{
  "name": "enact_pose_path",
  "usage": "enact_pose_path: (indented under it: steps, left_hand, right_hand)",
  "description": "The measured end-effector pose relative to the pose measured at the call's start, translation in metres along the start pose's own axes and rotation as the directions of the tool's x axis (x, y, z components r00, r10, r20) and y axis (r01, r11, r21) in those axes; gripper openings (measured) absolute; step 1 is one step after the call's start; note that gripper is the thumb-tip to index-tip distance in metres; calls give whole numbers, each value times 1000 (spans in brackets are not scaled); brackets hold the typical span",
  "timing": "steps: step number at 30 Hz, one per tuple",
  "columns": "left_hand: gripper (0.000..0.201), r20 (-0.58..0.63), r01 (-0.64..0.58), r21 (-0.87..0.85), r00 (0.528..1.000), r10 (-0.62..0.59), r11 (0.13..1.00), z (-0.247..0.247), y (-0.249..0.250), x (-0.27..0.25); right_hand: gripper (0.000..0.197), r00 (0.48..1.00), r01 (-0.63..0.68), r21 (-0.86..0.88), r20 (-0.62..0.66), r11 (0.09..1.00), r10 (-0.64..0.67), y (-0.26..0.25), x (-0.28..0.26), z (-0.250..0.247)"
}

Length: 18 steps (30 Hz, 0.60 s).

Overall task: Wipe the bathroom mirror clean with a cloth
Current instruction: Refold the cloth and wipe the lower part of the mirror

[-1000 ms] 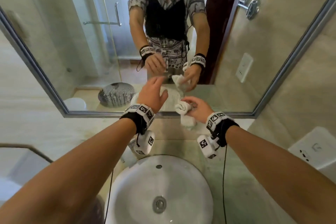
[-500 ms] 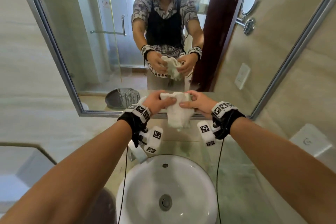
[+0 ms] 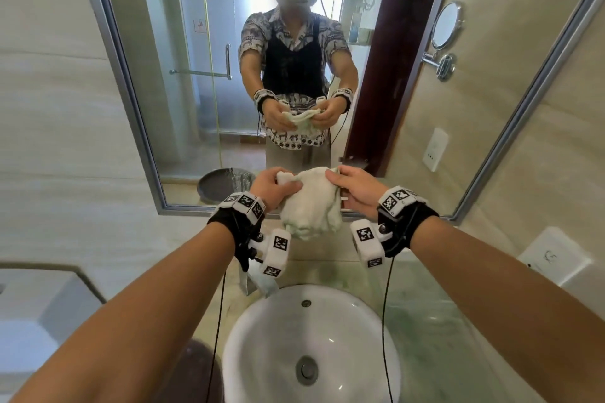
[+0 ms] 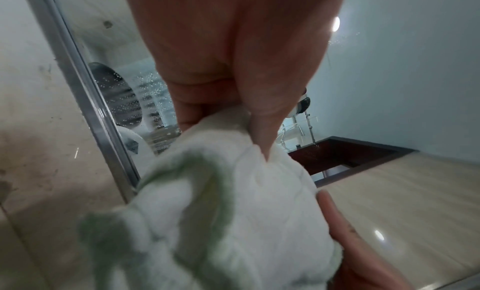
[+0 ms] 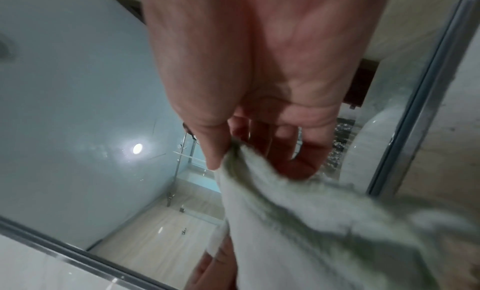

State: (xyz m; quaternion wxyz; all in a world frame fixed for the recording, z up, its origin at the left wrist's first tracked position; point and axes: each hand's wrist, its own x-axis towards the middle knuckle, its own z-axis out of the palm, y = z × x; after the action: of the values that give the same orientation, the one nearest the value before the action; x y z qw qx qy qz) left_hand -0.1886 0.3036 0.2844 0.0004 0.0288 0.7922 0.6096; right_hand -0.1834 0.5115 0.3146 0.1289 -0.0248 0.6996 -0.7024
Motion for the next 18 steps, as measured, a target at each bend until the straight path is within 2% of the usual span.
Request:
enact_pose_path:
  steps: [3, 4, 5, 6, 7, 8, 11, 13, 16, 18]
  left_hand:
    - [54, -141, 60, 205, 990, -31, 977, -1, 7, -3]
    - [52, -111, 81, 144, 992, -66, 986, 1, 13, -8]
    - [52, -3, 118, -2, 993, -118, 993, 4, 21, -13]
    - [54, 141, 193, -164, 975, -170, 967, 8, 28, -19]
    - [57, 259, 260, -280, 947, -188, 924, 11, 34, -23]
    - [59, 324, 284, -326, 930, -176, 902, 13, 38, -26]
    - [52, 321, 237, -283, 937, -141, 929, 11, 38, -28]
    - [47, 319, 231, -249, 937, -145, 941, 7, 33, -27]
    - [40, 311, 224, -274, 941, -134, 935, 4, 22, -20]
    - [35, 281, 224, -302, 950, -138, 927, 6, 19, -17]
  right_hand:
    - [14, 984, 64, -55, -161, 996, -72, -6, 1, 6]
    - [17, 981, 68, -82, -175, 994, -82, -7, 2, 8]
    - [19, 984, 60, -95, -162, 994, -74, -8, 2, 11]
    - [21, 990, 45, -117, -130, 992, -60, -7, 3, 13]
    - [21, 995, 36, -130, -89, 991, -48, -7, 0, 16]
    - [21, 998, 35, -139, -42, 990, -41, -7, -2, 18]
    - [28, 995, 24, -75, 103, 997, -16, -9, -10, 16]
    - [35, 988, 12, -30, 155, 999, -7, -10, -14, 13]
    - [26, 994, 11, -21, 105, 1000, -8, -10, -13, 12]
    - [19, 997, -12, 61, 76, 998, 7, -9, -12, 12]
